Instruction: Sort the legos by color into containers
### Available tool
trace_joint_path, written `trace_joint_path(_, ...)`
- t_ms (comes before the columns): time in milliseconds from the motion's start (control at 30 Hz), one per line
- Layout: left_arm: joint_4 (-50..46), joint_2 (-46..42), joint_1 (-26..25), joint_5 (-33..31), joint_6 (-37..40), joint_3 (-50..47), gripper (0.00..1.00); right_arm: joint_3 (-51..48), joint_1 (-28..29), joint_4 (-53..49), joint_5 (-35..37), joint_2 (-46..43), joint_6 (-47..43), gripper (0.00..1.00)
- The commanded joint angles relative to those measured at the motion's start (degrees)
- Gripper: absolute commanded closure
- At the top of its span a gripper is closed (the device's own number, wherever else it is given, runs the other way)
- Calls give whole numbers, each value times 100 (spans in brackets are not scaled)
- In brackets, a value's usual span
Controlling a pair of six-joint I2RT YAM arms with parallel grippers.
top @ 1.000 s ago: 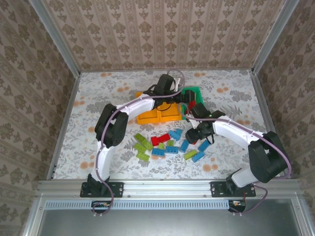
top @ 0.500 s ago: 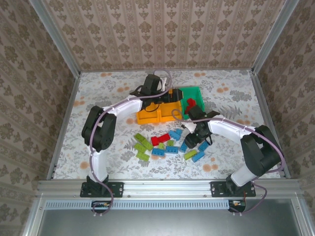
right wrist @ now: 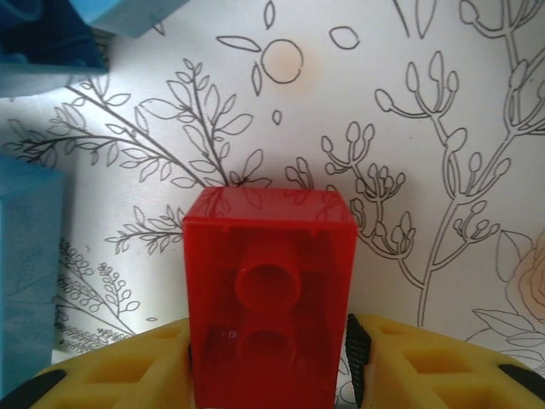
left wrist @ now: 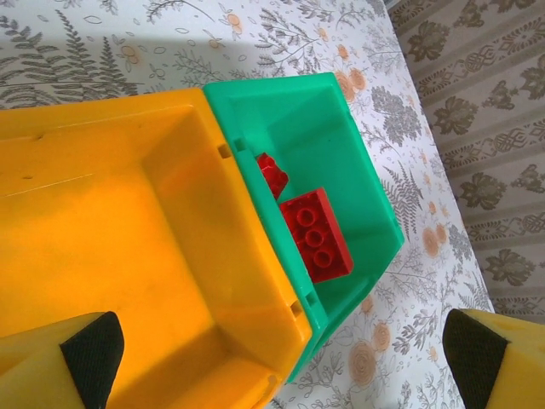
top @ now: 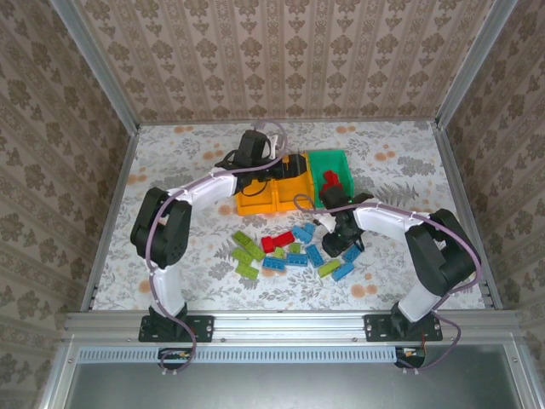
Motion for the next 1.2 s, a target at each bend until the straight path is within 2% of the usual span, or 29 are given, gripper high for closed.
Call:
trace_joint_path(0, 45, -239, 57, -69, 24, -141, 0, 148, 34, 161, 104, -24, 112, 49)
trace_joint_path(67, 32, -259, 67, -82, 32, -193, 0, 195, 34, 217, 15, -2, 161, 45)
trace_joint_path(233, 27, -340, 100, -115, 40, -336, 0, 348, 33, 179, -25, 153, 192, 47)
trace_joint_path(400, 20, -508, 154, -198, 39, -564, 0, 406, 34, 107, 82, 240, 188, 68)
trace_joint_path(567, -114, -769, 247, -342, 150, -854, 0, 403, -48, 312, 104, -153, 346, 74)
trace_joint_path(767, -481, -1189, 313, -639, 436, -1249, 0, 477, -592, 1092, -443, -810, 1041, 75)
trace_joint_path(833, -633, -1339, 314, -787, 553, -1382, 0, 586, -714, 1237, -384, -856, 1346, 74)
trace_joint_path(1033, -1211, -1697, 313, -1163, 854, -1795, 0, 1341, -879, 1082, 172, -228, 2259, 74)
trace_joint_path(1167, -2053, -1897, 313, -1658, 654, -1935, 0, 1859, -930, 971, 414, 337, 2686, 75)
